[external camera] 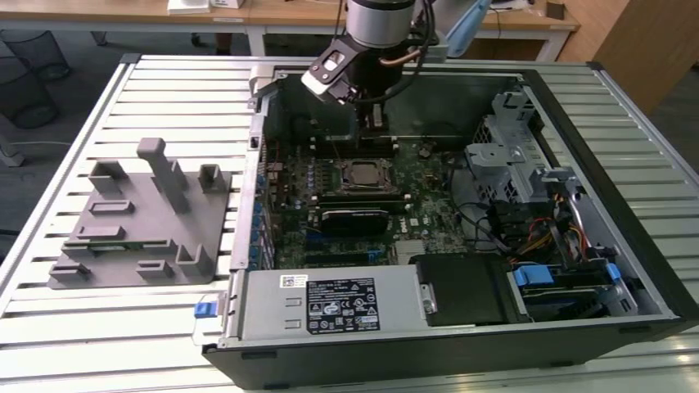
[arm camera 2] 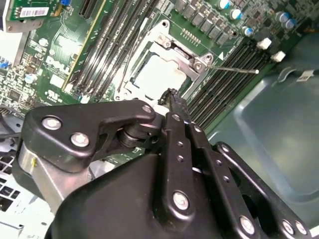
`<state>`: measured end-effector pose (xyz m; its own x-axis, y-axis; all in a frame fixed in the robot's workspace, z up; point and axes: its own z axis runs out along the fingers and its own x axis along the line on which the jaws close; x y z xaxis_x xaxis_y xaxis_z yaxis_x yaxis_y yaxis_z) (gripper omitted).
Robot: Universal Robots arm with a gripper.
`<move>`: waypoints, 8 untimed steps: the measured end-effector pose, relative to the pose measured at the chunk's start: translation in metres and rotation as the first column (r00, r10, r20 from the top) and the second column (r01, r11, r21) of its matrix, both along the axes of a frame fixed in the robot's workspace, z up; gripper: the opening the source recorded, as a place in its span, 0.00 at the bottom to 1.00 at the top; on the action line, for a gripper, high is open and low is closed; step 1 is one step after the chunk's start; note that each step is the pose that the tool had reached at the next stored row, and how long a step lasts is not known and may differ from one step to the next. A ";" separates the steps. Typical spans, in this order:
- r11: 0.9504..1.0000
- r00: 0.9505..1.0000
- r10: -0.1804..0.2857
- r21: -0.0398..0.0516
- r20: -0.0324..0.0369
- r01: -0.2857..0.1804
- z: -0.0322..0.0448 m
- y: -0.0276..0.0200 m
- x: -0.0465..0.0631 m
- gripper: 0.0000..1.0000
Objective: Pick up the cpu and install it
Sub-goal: 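Install the first cpu locking lever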
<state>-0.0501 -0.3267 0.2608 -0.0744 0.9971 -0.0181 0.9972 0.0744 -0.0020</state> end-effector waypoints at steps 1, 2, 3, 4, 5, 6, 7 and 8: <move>1.000 1.000 0.011 -0.001 0.000 -0.011 0.0000 0.0000 0.000 0.11; 1.000 1.000 0.024 -0.001 0.000 -0.024 -0.0001 0.0000 0.000 0.11; 0.999 0.999 0.041 -0.001 0.000 -0.041 -0.0002 0.0000 0.000 0.11; 0.998 0.998 0.059 -0.001 0.000 -0.059 -0.0003 0.0000 0.000 0.11; 0.997 0.997 0.077 -0.001 0.000 -0.077 -0.0004 0.0000 0.000 0.11; 0.996 0.996 0.095 -0.001 0.000 -0.095 -0.0006 0.0000 0.000 0.11; 0.994 0.994 0.113 -0.001 0.000 -0.113 -0.0007 0.0000 0.000 0.11; 0.991 0.991 0.131 -0.001 0.000 -0.131 -0.0009 0.0000 0.000 0.11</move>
<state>-0.0505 -0.3267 0.2599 -0.2044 0.9787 -0.0189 0.9789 0.2044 -0.0019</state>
